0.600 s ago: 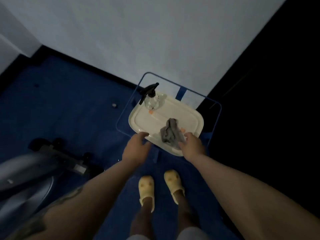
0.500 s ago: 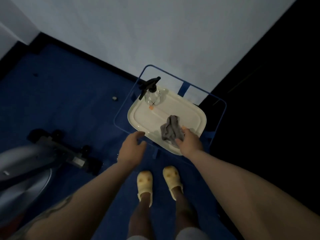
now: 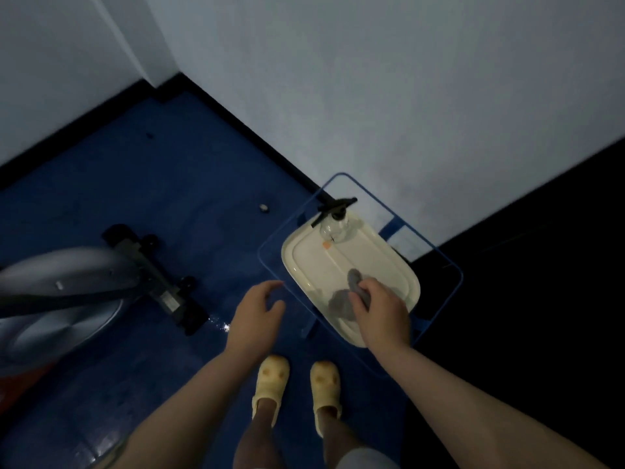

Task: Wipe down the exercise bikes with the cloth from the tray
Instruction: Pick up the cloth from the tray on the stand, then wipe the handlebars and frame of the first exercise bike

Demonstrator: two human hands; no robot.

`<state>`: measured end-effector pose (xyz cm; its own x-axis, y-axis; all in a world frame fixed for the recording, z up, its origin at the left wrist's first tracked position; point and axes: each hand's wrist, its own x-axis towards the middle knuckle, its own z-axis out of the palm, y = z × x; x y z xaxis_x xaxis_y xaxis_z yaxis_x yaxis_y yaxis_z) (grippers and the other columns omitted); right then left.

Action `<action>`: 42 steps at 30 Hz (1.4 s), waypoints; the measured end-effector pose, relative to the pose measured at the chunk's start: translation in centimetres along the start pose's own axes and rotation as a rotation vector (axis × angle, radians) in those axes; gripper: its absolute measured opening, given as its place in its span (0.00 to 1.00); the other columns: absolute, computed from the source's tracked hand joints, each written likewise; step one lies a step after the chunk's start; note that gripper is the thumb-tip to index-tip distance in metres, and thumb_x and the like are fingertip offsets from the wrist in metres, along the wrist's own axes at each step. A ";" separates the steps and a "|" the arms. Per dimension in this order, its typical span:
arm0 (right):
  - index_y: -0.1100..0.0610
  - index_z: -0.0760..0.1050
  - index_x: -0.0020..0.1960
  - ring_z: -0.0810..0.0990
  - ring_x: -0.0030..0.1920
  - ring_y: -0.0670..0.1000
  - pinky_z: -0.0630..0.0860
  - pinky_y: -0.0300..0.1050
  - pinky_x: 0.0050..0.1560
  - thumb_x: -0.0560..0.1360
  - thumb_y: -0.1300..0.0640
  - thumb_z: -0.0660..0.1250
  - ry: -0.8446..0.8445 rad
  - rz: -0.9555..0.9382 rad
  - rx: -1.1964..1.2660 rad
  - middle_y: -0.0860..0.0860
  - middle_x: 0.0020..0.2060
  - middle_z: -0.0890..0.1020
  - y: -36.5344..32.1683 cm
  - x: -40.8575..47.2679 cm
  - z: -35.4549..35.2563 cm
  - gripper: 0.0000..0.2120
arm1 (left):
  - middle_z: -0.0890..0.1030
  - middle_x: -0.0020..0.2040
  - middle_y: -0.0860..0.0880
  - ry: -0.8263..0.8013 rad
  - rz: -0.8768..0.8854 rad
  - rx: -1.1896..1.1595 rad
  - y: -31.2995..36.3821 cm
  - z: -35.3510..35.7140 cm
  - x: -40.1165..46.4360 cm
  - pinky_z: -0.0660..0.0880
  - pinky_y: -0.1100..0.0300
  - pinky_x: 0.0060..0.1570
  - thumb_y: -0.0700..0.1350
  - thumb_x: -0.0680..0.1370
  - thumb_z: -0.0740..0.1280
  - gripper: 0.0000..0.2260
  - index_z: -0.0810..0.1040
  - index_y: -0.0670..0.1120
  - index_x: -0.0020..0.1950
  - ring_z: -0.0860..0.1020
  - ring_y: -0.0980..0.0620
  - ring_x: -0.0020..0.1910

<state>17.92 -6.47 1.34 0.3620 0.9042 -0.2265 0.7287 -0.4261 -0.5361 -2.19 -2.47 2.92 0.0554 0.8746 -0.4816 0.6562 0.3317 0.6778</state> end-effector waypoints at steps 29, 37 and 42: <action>0.45 0.73 0.41 0.77 0.37 0.44 0.73 0.35 0.30 0.76 0.50 0.66 -0.121 -0.836 0.685 0.42 0.37 0.78 -40.3 -30.9 7.7 0.05 | 0.83 0.50 0.53 0.848 -0.056 -0.489 -25.6 -34.0 -34.3 0.73 0.65 0.49 0.40 0.77 0.67 0.11 0.79 0.57 0.51 0.79 0.61 0.50; 0.46 0.73 0.43 0.77 0.40 0.42 0.73 0.31 0.34 0.76 0.53 0.66 -0.032 -0.835 0.745 0.45 0.38 0.78 -47.9 -32.8 8.2 0.04 | 0.81 0.53 0.54 0.791 0.060 -0.529 -27.1 -41.6 -33.6 0.78 0.59 0.47 0.46 0.77 0.66 0.10 0.78 0.60 0.55 0.80 0.57 0.48; 0.46 0.73 0.43 0.77 0.41 0.41 0.75 0.32 0.37 0.76 0.54 0.66 0.028 -0.841 0.813 0.44 0.38 0.78 -53.6 -30.4 8.8 0.05 | 0.79 0.55 0.57 0.766 0.169 -0.459 -25.9 -46.9 -29.6 0.73 0.67 0.45 0.45 0.78 0.66 0.11 0.77 0.58 0.56 0.78 0.63 0.51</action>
<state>-37.27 -10.90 29.78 -0.0371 0.8873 0.4597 0.1621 0.4592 -0.8734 -56.12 -20.43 25.64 -0.4994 0.8657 0.0344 0.3116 0.1424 0.9395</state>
